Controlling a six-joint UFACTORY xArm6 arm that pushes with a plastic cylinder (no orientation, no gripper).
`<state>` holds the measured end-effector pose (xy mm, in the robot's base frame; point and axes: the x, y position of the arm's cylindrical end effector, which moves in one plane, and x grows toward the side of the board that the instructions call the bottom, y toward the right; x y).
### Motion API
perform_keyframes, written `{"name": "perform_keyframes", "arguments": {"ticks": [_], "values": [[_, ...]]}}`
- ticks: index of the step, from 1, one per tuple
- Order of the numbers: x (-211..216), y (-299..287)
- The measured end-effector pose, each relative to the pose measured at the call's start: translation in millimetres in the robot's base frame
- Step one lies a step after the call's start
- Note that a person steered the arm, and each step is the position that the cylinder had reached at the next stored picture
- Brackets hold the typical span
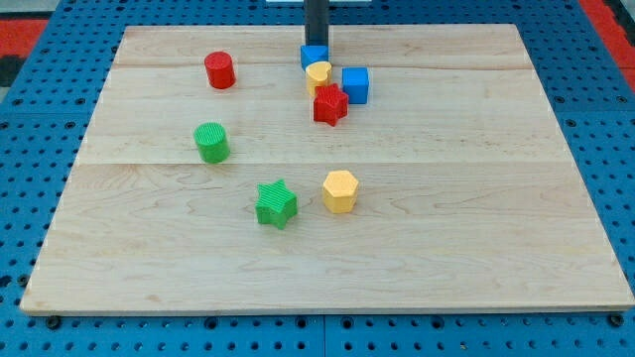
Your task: Move the blue triangle above the blue cube
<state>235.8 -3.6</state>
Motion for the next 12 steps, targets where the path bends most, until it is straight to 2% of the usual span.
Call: {"name": "perform_keyframes", "arguments": {"ticks": [1,3,4,5,6,8,10,11,12], "values": [[0.9,3.9],[35.0,9.2],[12.1,-14.2],[11.3,-67.8],[34.5,-71.2],[50.9,-15.8],[46.5,-16.0],[24.7,-24.1],[23.4,24.2]]}}
